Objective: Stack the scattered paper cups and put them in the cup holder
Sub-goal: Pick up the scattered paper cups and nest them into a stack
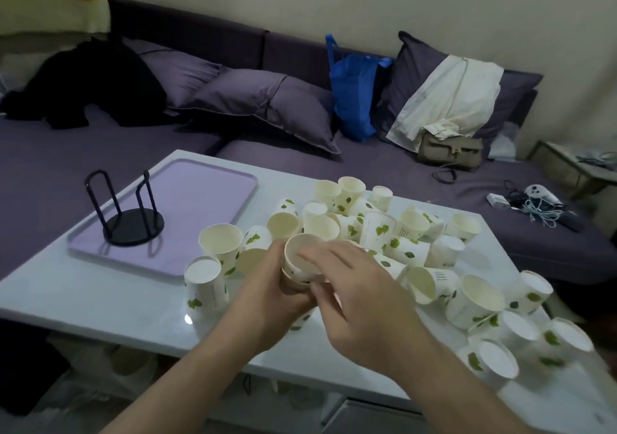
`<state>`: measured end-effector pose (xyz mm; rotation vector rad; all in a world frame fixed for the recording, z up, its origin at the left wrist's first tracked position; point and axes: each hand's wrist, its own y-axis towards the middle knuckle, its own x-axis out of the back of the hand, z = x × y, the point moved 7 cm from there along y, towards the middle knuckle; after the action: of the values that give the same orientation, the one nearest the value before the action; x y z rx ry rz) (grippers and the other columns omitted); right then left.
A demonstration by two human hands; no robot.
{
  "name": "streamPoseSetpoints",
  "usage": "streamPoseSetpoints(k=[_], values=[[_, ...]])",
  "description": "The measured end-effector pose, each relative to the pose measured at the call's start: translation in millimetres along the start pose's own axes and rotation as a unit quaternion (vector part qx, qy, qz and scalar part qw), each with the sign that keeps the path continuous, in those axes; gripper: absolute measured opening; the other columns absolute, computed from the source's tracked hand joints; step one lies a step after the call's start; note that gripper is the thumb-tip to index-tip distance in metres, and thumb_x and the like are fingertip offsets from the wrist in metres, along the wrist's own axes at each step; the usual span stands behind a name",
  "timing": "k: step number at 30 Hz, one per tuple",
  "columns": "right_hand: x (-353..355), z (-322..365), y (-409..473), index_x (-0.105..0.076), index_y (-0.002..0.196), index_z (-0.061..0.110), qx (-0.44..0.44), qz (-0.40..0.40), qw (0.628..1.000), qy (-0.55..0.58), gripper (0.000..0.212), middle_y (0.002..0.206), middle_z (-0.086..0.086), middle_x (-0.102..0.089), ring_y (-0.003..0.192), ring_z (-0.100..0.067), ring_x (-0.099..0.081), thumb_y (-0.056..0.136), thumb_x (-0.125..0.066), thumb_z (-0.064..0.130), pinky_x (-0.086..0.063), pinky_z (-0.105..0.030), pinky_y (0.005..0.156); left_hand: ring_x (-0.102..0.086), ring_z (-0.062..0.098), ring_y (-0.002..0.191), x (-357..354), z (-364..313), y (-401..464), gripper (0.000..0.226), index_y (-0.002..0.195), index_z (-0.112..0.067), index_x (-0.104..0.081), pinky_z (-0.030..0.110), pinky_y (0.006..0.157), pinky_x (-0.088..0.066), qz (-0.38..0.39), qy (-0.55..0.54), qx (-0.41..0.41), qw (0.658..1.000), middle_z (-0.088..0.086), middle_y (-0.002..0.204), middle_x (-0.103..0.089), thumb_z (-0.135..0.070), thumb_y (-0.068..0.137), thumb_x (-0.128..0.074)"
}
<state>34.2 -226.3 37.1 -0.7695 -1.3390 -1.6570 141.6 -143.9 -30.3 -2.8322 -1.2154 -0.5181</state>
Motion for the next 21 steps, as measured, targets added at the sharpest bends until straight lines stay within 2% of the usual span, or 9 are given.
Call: streamPoseSetpoints(k=[2, 5, 8, 10, 12, 14, 16, 19, 21], values=[[-4.8, 5.9, -1.0, -0.065, 0.137, 0.015, 0.008, 0.008, 1.0, -0.009, 0.039, 0.132, 0.001, -0.067, 0.121, -0.016, -0.057, 0.1, -0.055, 0.019, -0.039, -0.025, 0.113, -0.069, -0.01, 0.085, 0.2, 0.6, 0.7, 0.053, 0.123, -0.031, -0.058, 0.013, 0.073, -0.054, 0.0, 0.006, -0.005, 1.0, -0.034, 0.102, -0.072, -0.001, 0.086, -0.081], [-24.6, 6.1, -2.1, -0.057, 0.144, 0.017, 0.008, 0.085, 0.996, -0.027, 0.042, 0.124, 0.003, -0.066, 0.118, -0.017, -0.055, 0.106, -0.042, 0.027, -0.037, -0.035, 0.118, -0.07, -0.009, 0.091, -1.9, 2.8, 4.3, 0.062, 0.122, -0.035, -0.057, 0.014, 0.077, -0.057, -0.001, 0.009, -0.002, 1.0, -0.034, 0.107, -0.071, 0.009, 0.085, -0.078], [-25.3, -1.1, -1.7, -0.057, 0.147, 0.017, -0.008, 0.094, 0.995, 0.022, 0.044, 0.13, 0.005, -0.066, 0.126, -0.015, -0.054, 0.107, -0.042, 0.027, -0.032, -0.03, 0.123, -0.071, -0.007, 0.089, -3.6, 6.4, 8.1, 0.066, 0.124, -0.035, -0.055, 0.016, 0.075, -0.058, -0.004, 0.0, -0.001, 1.0, -0.033, 0.105, -0.072, 0.011, 0.083, -0.078], [-17.4, -3.9, -2.2, -0.059, 0.146, 0.018, -0.023, 0.067, 0.994, 0.078, 0.042, 0.139, 0.008, -0.063, 0.133, -0.01, -0.052, 0.106, -0.047, 0.024, -0.035, -0.024, 0.119, -0.073, -0.004, 0.084, -5.7, 6.4, 10.4, 0.064, 0.126, -0.033, -0.055, 0.02, 0.072, -0.059, -0.003, -0.021, -0.004, 1.0, -0.026, 0.102, -0.076, 0.009, 0.084, -0.079], [-5.3, -15.7, 1.8, -0.063, 0.14, 0.02, -0.071, 0.007, 0.991, 0.114, 0.039, 0.139, 0.011, -0.061, 0.131, -0.004, -0.052, 0.103, -0.05, 0.018, -0.038, -0.017, 0.112, -0.073, -0.006, 0.078, -7.5, 4.6, 12.6, 0.058, 0.124, -0.031, -0.057, 0.015, 0.071, -0.056, -0.005, -0.037, 0.002, 0.999, -0.024, 0.095, -0.078, 0.0, 0.086, -0.086], [3.8, -38.3, 14.8, -0.067, 0.123, 0.016, -0.121, -0.063, 0.984, 0.113, 0.033, 0.125, 0.01, -0.061, 0.118, -0.006, -0.055, 0.096, -0.048, 0.01, -0.043, -0.018, 0.101, -0.074, -0.006, 0.084, -6.7, 1.2, 15.3, 0.057, 0.125, -0.031, -0.058, 0.011, 0.073, -0.055, -0.011, -0.039, 0.003, 0.999, -0.027, 0.097, -0.078, -0.017, 0.083, -0.093], [4.2, -70.3, 39.7, -0.066, 0.111, 0.013, -0.173, -0.09, 0.975, 0.103, 0.033, 0.118, 0.009, -0.058, 0.109, -0.01, -0.056, 0.089, -0.046, -0.001, -0.046, -0.025, 0.095, -0.072, -0.008, 0.093, -5.2, -0.2, 18.9, 0.061, 0.128, -0.033, -0.058, 0.01, 0.076, -0.055, -0.015, -0.037, 0.007, 0.999, -0.031, 0.104, -0.075, -0.03, 0.08, -0.096], [-19.6, -128.7, 84.7, -0.066, 0.113, 0.009, -0.275, 0.019, 0.959, 0.064, 0.039, 0.125, 0.006, -0.053, 0.112, -0.018, -0.056, 0.085, -0.045, -0.01, -0.046, -0.031, 0.092, -0.068, -0.015, 0.097, -4.2, 0.6, 25.2, 0.062, 0.129, -0.039, -0.057, 0.006, 0.076, -0.053, -0.011, -0.038, 0.015, 0.999, -0.038, 0.106, -0.071, -0.037, 0.08, -0.095], [-32.2, -158.8, 112.8, -0.068, 0.112, -0.001, -0.3, 0.064, 0.951, 0.02, 0.035, 0.13, -0.008, -0.06, 0.116, -0.032, -0.062, 0.085, -0.048, -0.011, -0.053, -0.04, 0.089, -0.068, -0.015, 0.097, -4.1, 1.9, 30.6, 0.061, 0.128, -0.041, -0.058, 0.011, 0.077, -0.055, -0.005, -0.043, 0.02, 0.999, -0.038, 0.107, -0.071, -0.04, 0.08, -0.095]])
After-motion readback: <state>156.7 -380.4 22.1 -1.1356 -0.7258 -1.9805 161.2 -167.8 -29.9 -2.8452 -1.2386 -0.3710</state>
